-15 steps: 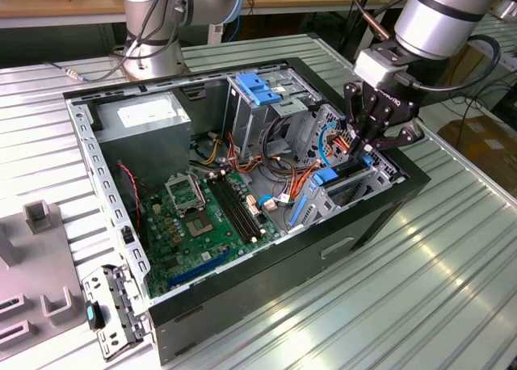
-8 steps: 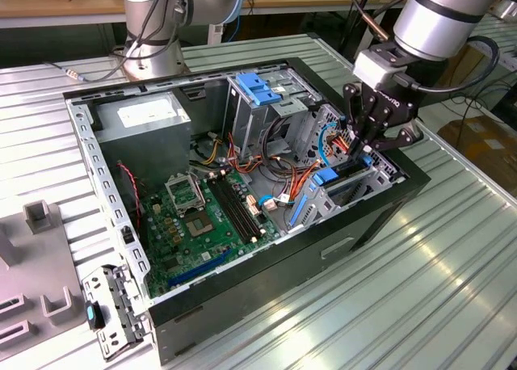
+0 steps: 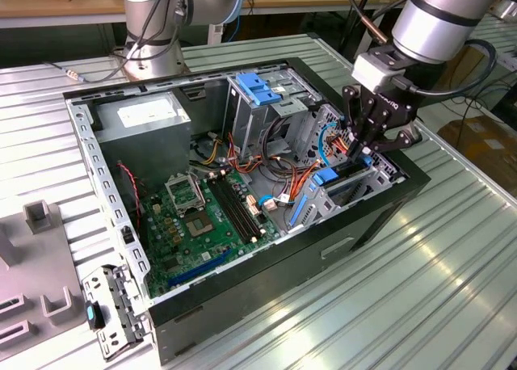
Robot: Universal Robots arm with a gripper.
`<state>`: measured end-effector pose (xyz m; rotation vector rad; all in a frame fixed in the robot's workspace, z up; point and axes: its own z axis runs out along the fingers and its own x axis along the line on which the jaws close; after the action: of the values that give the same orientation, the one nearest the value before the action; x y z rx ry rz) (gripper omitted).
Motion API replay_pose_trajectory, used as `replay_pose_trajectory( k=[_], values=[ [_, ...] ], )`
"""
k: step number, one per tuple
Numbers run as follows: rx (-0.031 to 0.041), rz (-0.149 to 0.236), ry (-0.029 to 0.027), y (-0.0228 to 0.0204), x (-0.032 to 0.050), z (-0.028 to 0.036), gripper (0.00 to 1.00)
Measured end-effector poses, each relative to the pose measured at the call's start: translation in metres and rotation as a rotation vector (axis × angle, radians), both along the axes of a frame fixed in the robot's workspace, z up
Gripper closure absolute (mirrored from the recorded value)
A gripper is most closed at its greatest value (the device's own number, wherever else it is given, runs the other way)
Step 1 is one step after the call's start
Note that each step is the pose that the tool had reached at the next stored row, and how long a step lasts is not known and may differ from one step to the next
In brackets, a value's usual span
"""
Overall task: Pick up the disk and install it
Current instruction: 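Insert the first disk wire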
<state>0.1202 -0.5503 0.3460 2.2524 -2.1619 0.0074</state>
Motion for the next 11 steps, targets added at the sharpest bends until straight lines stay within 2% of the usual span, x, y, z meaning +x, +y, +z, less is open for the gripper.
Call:
replay_pose_trajectory(
  k=[6,11],
  values=[
    [0.0003,0.0,-0.0001,0.0,0.0,-0.0002,0.84],
    [0.0005,-0.004,0.0,0.0,0.0,0.0032,0.84]
  ],
)
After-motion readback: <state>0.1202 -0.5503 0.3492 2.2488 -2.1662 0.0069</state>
